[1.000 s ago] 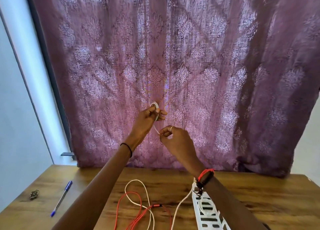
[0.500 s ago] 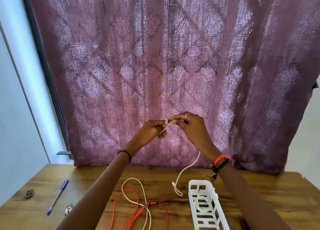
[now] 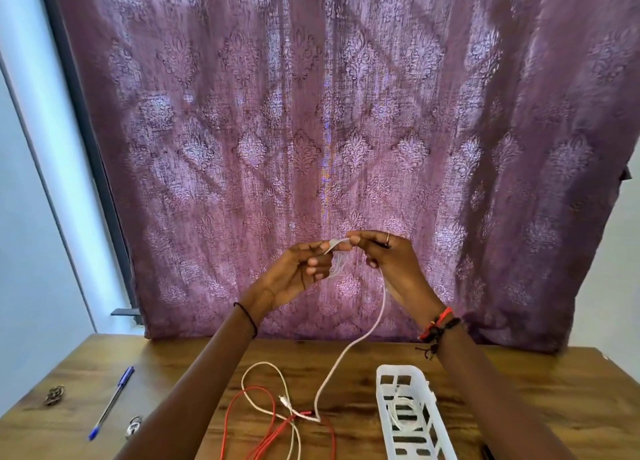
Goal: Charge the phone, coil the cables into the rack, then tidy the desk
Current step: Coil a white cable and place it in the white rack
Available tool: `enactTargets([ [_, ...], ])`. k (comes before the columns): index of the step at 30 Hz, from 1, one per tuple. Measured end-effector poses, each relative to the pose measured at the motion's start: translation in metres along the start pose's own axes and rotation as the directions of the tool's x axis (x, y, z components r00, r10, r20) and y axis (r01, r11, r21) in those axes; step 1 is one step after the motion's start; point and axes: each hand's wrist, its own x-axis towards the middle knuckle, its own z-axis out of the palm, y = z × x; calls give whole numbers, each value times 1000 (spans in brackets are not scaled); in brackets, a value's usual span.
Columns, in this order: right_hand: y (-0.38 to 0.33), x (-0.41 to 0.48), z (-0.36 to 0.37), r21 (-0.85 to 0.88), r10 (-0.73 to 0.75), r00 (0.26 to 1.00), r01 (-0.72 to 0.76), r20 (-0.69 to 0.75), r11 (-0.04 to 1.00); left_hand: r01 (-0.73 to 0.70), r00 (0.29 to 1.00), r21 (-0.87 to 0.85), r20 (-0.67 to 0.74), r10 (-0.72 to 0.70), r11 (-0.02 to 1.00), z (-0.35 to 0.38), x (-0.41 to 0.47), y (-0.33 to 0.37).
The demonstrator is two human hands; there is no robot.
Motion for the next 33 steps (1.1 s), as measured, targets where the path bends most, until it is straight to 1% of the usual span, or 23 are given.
enactTargets([
  [3, 6, -3, 4, 109, 54, 998, -51, -27, 993, -10, 999, -215, -40, 1, 977, 1, 1, -6],
  [5, 12, -5, 9, 155, 78, 996, -69, -53, 985, -31, 998, -307, -69, 10, 951, 1, 2, -11],
  [7, 19, -6, 14, 206, 112, 988, -88, -110, 975, -57, 996, -382, -85, 26, 922, 2, 3, -15],
  [9, 24, -7, 19, 214, 128, 981, -95, -147, 972, -86, 993, -454, -107, 41, 887, 4, 5, -18],
  [13, 39, -12, 27, 108, 102, 977, -83, -187, 991, -184, 974, -511, -212, 85, 840, 8, 9, -21],
  [16, 46, -17, 30, -67, 47, 982, -61, -184, 996, -234, 955, -503, -278, 101, 832, 6, 13, -23],
  [18, 50, -21, 31, -210, 13, 987, -48, -162, 977, -243, 943, -433, -315, 107, 868, 5, 15, -24],
  [20, 53, -22, 32, -339, -5, 993, -37, -122, 940, -264, 925, -323, -353, 143, 909, 4, 17, -26],
  [22, 57, -23, 31, -415, 15, 998, -36, -55, 909, -288, 899, -161, -386, 208, 944, 4, 18, -27],
  [24, 61, -25, 30, -429, 62, 998, -55, 3, 902, -283, 872, 38, -406, 273, 959, 5, 21, -29],
  [26, 62, -26, 28, -402, 121, 991, -92, 49, 911, -266, 854, 237, -391, 342, 934, 7, 22, -31],
  [28, 59, -28, 27, -388, 189, 977, -136, 101, 911, -261, 850, 402, -335, 406, 878, 7, 22, -35],
  [30, 54, -30, 25, -404, 223, 961, -141, 165, 904, -249, 853, 497, -293, 431, 831, 5, 22, -39],
  [33, 46, -34, 21, -481, 242, 937, -96, 250, 871, -190, 849, 622, -284, 446, 759, 4, 25, -42],
])
